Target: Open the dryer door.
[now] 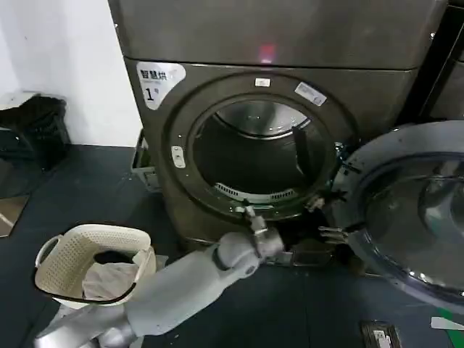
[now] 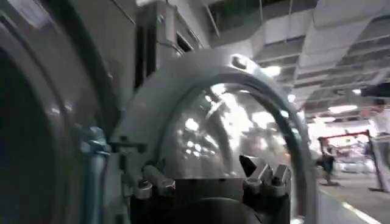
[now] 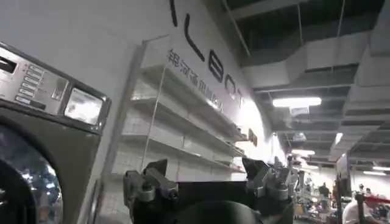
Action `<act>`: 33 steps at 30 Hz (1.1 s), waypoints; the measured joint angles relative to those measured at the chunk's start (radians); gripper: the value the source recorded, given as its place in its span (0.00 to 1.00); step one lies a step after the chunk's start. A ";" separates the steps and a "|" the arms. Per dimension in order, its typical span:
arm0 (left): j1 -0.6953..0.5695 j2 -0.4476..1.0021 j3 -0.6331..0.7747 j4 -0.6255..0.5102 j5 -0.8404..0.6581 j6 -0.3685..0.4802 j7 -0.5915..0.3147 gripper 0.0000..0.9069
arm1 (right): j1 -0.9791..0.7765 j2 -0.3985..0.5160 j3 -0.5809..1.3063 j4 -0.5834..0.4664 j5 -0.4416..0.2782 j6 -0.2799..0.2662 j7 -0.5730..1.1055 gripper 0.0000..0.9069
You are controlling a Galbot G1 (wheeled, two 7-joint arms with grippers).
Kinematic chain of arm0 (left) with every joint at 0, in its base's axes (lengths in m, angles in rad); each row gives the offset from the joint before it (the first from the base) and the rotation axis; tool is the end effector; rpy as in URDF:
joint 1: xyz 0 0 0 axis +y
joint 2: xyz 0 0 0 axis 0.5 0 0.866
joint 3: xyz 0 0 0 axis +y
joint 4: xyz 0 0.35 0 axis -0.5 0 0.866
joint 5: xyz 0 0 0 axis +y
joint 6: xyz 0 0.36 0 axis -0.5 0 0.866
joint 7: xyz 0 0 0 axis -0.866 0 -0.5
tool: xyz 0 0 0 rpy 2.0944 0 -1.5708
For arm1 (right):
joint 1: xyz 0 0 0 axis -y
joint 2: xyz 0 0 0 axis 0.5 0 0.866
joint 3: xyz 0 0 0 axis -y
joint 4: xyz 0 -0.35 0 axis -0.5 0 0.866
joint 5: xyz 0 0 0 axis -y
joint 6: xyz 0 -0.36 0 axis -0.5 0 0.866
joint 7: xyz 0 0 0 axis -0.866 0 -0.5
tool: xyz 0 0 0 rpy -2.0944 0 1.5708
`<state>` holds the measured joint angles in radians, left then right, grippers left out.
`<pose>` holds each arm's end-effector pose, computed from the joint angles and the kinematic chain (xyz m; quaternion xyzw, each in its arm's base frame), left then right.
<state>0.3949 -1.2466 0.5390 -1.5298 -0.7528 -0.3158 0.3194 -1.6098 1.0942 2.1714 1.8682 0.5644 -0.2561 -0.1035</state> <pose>0.4097 -0.1817 -0.2481 0.5823 0.7929 -0.0744 0.1635 -0.0543 -0.4171 -0.0365 0.5186 0.8265 -0.1738 0.1333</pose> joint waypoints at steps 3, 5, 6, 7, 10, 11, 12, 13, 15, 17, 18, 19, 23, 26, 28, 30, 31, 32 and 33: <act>0.017 0.044 -0.015 -0.029 -0.003 -0.027 -0.015 1.00 | 0.001 -0.008 0.009 -0.008 0.002 0.001 -0.002 1.00; 0.029 0.079 -0.026 -0.053 -0.009 -0.028 -0.032 1.00 | 0.000 -0.012 0.018 -0.004 0.014 -0.003 -0.003 1.00; 0.034 0.097 -0.032 -0.065 -0.010 -0.027 -0.039 1.00 | 0.000 -0.015 0.024 0.000 0.018 -0.007 -0.003 1.00; 0.039 0.115 -0.039 -0.078 -0.010 -0.025 -0.041 1.00 | -0.001 -0.018 0.029 0.003 0.018 -0.011 -0.003 1.00; 0.052 0.175 -0.063 -0.121 -0.022 -0.022 -0.038 1.00 | 0.004 -0.024 0.044 0.010 0.019 -0.016 -0.002 1.00; 0.057 0.201 -0.073 -0.135 -0.028 -0.023 -0.037 1.00 | 0.006 -0.027 0.048 0.012 0.019 -0.016 0.000 1.00; 0.063 0.228 -0.085 -0.146 -0.040 -0.020 -0.033 1.00 | 0.009 -0.029 0.054 0.011 0.017 -0.016 0.002 1.00; 0.068 0.258 -0.095 -0.155 -0.048 -0.020 -0.025 1.00 | 0.012 -0.031 0.059 0.011 0.017 -0.016 0.005 1.00; 0.081 0.323 -0.116 -0.165 -0.043 -0.022 -0.008 1.00 | 0.015 -0.035 0.070 0.012 0.014 -0.018 0.009 1.00; 0.097 0.385 -0.131 -0.169 -0.037 -0.020 0.001 1.00 | 0.019 -0.039 0.080 0.012 -0.004 -0.018 0.013 1.00; 0.107 0.418 -0.142 -0.170 -0.039 -0.020 0.006 1.00 | 0.021 -0.041 0.085 0.013 -0.009 -0.019 0.016 1.00; 0.114 0.446 -0.148 -0.170 -0.039 -0.019 0.013 1.00 | 0.023 -0.041 0.090 0.014 -0.014 -0.022 0.017 1.00; 0.150 0.554 -0.184 -0.171 -0.028 0.022 0.034 1.00 | 0.032 -0.044 0.108 0.015 -0.038 -0.022 0.023 1.00; 0.173 0.629 -0.210 -0.170 0.018 0.088 0.064 1.00 | 0.036 -0.045 0.108 0.007 -0.044 -0.018 0.026 1.00; 0.190 0.677 -0.231 -0.170 0.057 0.132 0.070 1.00 | 0.039 -0.050 0.100 -0.005 -0.044 -0.018 0.028 1.00; 0.207 0.720 -0.252 -0.159 0.096 0.144 0.082 1.00 | 0.040 -0.054 0.099 -0.017 -0.048 -0.010 0.025 1.00; 0.217 0.740 -0.267 -0.151 0.123 0.153 0.097 1.00 | 0.041 -0.056 0.098 -0.027 -0.051 -0.007 0.023 1.00; 0.228 0.759 -0.280 -0.141 0.142 0.154 0.111 1.00 | 0.044 -0.057 0.094 -0.034 -0.055 -0.004 0.021 1.00; 0.238 0.775 -0.296 -0.134 0.154 0.153 0.129 1.00 | 0.048 -0.057 0.088 -0.042 -0.064 -0.001 0.019 1.00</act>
<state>0.6330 -0.4717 0.2430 -1.6637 -0.5989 -0.1627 0.4482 -1.5621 1.0374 2.2596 1.8263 0.5001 -0.2569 -0.0849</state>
